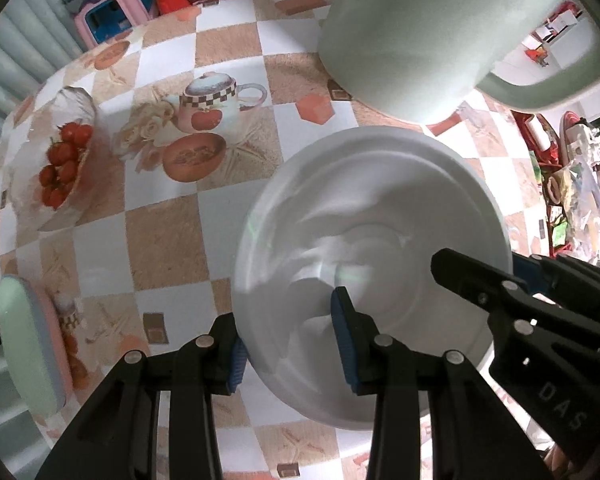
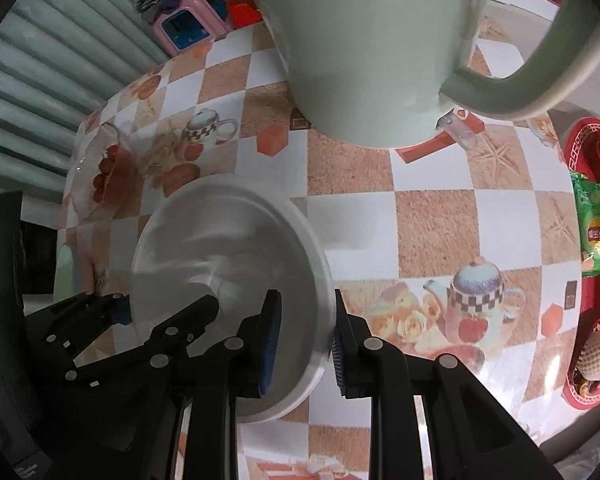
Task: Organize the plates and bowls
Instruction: 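Carry the small white bowl with both grippers onto the white bowl stack, release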
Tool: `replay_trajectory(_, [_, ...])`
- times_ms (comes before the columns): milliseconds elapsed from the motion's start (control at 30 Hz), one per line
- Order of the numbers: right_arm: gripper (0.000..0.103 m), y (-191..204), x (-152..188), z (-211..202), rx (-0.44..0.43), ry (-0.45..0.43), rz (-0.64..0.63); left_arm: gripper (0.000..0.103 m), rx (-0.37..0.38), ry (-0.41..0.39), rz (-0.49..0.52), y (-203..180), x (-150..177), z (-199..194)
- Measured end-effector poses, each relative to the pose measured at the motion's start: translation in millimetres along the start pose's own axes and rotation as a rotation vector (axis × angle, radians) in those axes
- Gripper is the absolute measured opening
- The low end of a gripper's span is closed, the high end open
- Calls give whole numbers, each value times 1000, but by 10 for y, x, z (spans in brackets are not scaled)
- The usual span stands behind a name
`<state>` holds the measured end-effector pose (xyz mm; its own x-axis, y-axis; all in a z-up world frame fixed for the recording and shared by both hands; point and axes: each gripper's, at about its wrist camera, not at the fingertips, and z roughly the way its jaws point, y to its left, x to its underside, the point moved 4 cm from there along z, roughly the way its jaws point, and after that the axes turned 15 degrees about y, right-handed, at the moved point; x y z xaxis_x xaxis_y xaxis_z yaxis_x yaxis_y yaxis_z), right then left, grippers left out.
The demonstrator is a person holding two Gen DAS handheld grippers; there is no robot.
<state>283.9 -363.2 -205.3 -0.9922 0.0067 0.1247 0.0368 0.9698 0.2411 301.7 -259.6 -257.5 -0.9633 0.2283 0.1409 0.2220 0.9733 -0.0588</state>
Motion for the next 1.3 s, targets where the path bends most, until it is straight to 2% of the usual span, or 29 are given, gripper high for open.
replay_trajectory(133, [26,48,145,-94,-2,-4,-2,41,-16,-24,12,-29,130,-140])
replay_trajectory(433, [26,237,580,-316,-12,-29,14,41,1,-40,19,22,458,-375])
replay_trajectory(733, [26,624,1148,-376,-20,-32,24,41,-4,-41,34,209,1103,-552])
replay_trajectory(767, [30,675,1207,-381,-23,-32,23,41,0,-41,36,234,1185,-574])
replay_trajectory(900, [31,901,1458,-418,-30,-39,13,45,-2,-57,37,342,1501,-681])
replay_trajectory(1300, [31,1414,2099,-299,-46,-11,-5,45,-48,-64,81,634,2242,-752])
